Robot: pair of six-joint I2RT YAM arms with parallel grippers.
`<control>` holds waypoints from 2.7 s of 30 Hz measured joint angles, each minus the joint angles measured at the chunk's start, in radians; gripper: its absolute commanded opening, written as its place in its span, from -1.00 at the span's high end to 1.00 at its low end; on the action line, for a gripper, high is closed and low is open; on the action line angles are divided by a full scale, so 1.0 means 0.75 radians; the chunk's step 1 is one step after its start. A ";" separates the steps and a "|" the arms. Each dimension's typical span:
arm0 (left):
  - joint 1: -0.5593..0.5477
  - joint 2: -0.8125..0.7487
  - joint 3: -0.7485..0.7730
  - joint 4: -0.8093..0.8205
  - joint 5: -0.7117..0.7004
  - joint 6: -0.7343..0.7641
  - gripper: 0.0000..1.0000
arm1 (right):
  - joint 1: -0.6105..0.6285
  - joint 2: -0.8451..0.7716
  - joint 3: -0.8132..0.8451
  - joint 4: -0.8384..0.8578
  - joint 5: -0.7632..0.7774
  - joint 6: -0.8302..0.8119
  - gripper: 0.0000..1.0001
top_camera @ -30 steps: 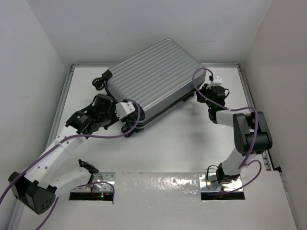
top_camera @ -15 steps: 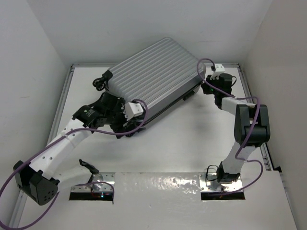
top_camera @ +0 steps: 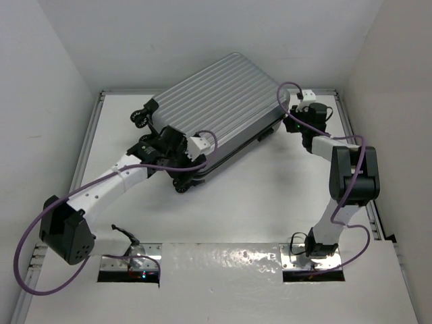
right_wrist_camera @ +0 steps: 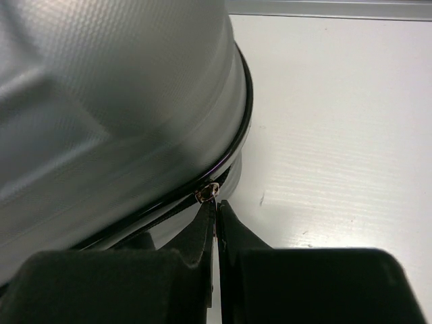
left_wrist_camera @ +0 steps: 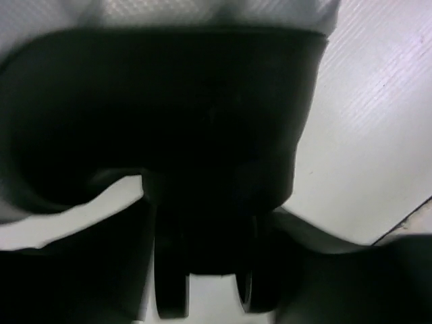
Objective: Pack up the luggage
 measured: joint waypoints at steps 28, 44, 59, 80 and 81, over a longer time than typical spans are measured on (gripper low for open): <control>0.332 -0.224 0.244 -0.195 0.242 0.352 -0.50 | 0.030 0.443 0.490 0.091 -0.430 -0.035 1.00; 1.291 0.466 0.196 0.036 0.203 -0.012 0.42 | 0.214 0.229 0.000 0.503 -0.237 -0.001 1.00; 1.053 1.046 1.060 0.423 0.025 0.369 0.02 | 0.937 -0.426 -0.831 0.581 0.531 0.227 1.00; 0.179 0.402 0.549 0.328 0.153 0.399 -0.30 | 0.667 -0.409 -0.646 0.423 0.073 0.323 1.00; 0.174 0.391 0.524 0.356 0.150 0.399 -0.29 | 0.638 -0.409 -0.626 0.379 0.035 0.312 1.00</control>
